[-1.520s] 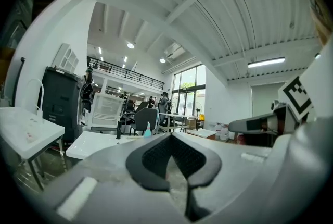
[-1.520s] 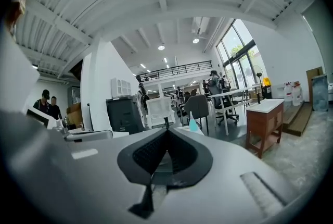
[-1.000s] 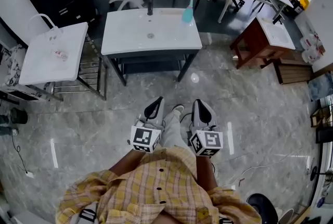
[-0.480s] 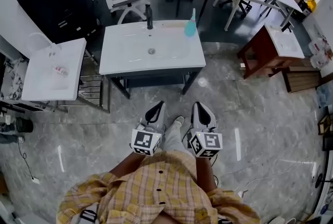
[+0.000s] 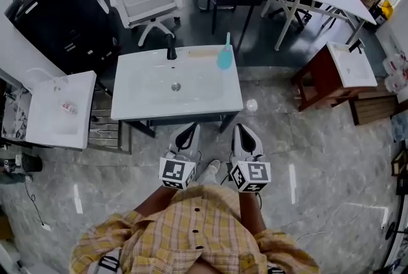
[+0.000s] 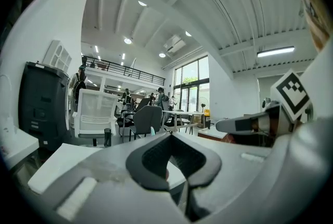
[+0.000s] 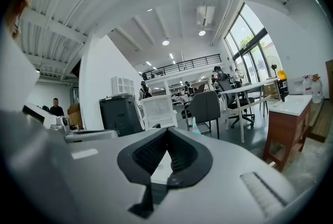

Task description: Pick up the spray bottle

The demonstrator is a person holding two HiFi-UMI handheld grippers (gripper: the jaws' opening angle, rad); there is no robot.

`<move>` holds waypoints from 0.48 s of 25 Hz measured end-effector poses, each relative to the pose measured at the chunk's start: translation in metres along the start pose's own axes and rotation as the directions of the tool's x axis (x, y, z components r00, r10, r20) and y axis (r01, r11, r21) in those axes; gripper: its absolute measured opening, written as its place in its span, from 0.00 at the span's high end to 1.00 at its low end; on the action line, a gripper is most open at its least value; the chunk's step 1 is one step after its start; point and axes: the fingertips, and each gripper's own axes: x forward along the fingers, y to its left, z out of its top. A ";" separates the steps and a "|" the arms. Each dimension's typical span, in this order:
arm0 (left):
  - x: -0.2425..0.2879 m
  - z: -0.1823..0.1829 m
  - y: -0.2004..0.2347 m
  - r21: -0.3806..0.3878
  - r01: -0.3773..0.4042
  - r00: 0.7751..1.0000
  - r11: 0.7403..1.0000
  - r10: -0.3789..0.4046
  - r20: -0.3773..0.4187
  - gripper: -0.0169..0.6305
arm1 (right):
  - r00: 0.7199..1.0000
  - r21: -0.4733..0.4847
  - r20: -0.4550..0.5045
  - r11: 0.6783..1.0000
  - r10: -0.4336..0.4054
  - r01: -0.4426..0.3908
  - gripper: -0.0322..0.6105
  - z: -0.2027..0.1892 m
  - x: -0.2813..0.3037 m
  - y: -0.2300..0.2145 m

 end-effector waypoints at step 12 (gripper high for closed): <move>0.100 0.003 0.015 0.002 -0.054 0.998 0.999 0.054 0.020 0.97 | 0.999 -0.021 0.006 0.999 0.038 -0.038 0.95 0.021 0.088 -0.070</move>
